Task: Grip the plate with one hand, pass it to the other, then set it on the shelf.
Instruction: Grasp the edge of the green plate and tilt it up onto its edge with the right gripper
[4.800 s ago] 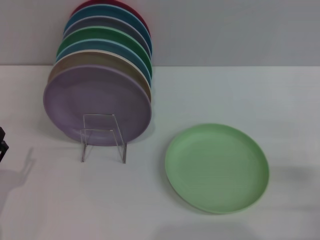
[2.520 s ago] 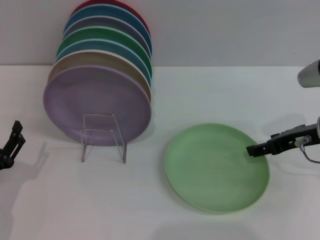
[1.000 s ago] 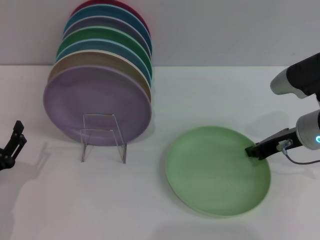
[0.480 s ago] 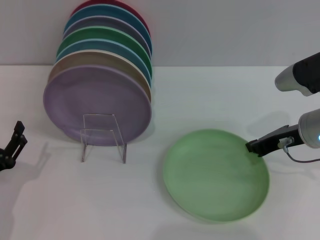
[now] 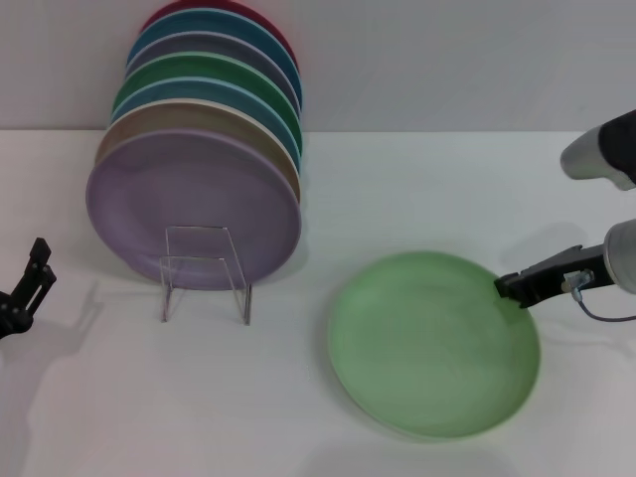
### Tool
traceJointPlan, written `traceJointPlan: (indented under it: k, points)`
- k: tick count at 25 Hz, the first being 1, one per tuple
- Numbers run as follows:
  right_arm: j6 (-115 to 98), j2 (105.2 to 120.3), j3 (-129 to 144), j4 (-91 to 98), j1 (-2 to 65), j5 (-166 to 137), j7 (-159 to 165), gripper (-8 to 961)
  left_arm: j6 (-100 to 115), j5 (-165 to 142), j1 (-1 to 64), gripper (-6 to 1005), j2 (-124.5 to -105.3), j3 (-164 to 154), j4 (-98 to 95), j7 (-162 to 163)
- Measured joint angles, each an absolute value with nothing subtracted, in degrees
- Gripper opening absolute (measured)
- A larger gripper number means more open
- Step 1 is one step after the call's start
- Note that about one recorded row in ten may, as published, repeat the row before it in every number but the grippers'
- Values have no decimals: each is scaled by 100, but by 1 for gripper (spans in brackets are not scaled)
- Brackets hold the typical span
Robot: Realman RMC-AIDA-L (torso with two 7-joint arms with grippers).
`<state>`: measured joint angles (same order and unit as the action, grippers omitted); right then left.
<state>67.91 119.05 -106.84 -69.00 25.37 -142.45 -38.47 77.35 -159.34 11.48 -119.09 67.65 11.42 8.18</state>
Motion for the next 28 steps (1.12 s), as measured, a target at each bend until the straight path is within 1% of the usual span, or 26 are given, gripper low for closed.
traceJointPlan:
  k: [7,21,28]
  points:
    - [6794,11879,-10708,-7108,2372,-14055,-3891,13,7734,-15910,1147,836,-11909,6695,1178,818]
    - [6788,11892,-10705,-7129,2369,-14032,-4006,14,7734,-15899,1152,836,-11909,6688,1187,817]
    - [6821,11907,-10663,-7599,2199,-13902,-4054,14,7735,-15898,1152,835,-11909,6688,1187,818]
